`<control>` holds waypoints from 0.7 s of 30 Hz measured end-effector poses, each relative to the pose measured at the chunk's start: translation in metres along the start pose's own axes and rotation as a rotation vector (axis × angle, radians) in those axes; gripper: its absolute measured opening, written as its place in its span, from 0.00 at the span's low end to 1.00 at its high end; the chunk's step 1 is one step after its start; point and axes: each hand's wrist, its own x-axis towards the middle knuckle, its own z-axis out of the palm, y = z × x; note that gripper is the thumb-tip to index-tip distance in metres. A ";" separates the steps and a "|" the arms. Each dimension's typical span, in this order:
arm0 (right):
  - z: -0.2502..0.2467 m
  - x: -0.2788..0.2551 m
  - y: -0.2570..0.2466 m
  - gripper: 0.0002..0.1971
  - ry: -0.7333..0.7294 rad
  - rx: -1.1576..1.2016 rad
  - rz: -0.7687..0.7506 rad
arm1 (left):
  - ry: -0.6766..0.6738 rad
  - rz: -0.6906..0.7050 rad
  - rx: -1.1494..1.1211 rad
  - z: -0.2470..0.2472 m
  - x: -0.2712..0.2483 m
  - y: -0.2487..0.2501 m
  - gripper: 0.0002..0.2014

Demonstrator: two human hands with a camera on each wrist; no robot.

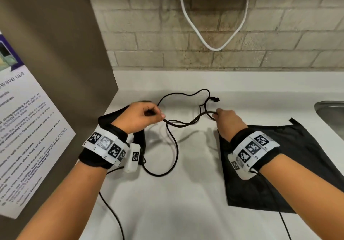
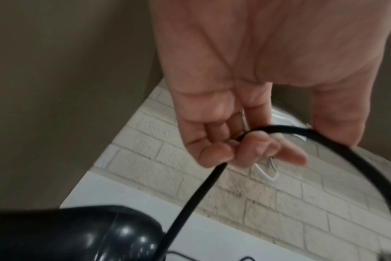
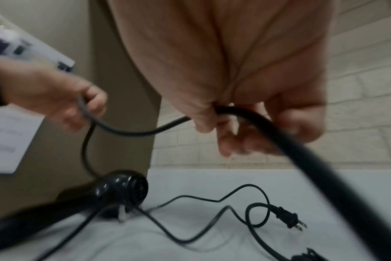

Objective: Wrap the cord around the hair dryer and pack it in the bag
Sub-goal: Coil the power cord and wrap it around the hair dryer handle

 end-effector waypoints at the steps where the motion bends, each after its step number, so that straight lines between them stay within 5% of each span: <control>1: -0.006 0.002 0.000 0.14 0.053 0.086 -0.004 | -0.066 -0.005 0.073 0.003 0.000 -0.004 0.04; 5: -0.023 0.002 -0.010 0.08 0.146 0.318 -0.083 | -0.201 -0.061 0.337 0.011 0.007 -0.014 0.05; 8: -0.026 -0.002 -0.024 0.11 0.170 0.478 -0.147 | 0.036 -0.032 0.440 0.021 0.013 -0.010 0.11; 11: -0.020 -0.007 -0.037 0.14 0.303 0.511 -0.265 | 0.257 0.109 0.209 0.041 0.008 0.013 0.15; 14: -0.009 -0.009 -0.047 0.12 0.315 0.509 -0.409 | 0.095 0.084 -0.047 0.063 0.002 0.030 0.18; 16: -0.003 -0.012 -0.050 0.10 0.287 0.551 -0.468 | 0.051 0.037 -0.124 0.069 0.004 0.025 0.10; 21: 0.015 -0.005 -0.020 0.09 0.078 0.350 -0.335 | 0.357 -0.096 -0.327 0.045 0.017 0.011 0.15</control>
